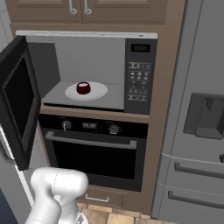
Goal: Pick the mug from the counter and place it inside the microwave. Then close the microwave.
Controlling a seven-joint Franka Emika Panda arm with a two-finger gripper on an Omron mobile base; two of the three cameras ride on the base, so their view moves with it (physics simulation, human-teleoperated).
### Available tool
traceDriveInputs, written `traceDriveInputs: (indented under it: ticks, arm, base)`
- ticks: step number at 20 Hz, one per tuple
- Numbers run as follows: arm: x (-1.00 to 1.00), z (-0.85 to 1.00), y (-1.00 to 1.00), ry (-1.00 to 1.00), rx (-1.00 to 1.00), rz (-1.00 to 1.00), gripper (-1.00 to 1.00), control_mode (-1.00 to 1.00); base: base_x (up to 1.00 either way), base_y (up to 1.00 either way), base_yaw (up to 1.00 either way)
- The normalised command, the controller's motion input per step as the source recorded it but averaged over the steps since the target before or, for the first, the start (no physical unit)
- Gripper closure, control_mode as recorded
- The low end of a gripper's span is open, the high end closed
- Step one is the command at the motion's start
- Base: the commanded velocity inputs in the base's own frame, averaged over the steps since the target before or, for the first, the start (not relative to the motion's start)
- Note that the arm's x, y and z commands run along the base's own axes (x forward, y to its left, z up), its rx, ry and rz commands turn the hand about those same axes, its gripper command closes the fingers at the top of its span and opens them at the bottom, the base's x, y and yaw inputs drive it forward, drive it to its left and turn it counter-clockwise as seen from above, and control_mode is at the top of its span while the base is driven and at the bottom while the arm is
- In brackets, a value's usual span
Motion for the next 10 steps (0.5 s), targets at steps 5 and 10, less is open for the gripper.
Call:
traceDriveInputs:
  ticks: [5, 10]
  arm:
    - [0.31, 0.00, -0.81, 0.00, 0.01, 0.13, -1.00, -1.00]
    - [0.48, 0.00, -0.75, 0.02, 0.02, 0.13, -1.00, -1.00]
  base:
    - [0.00, 0.00, 0.00]
    - [0.00, 0.00, 0.00]
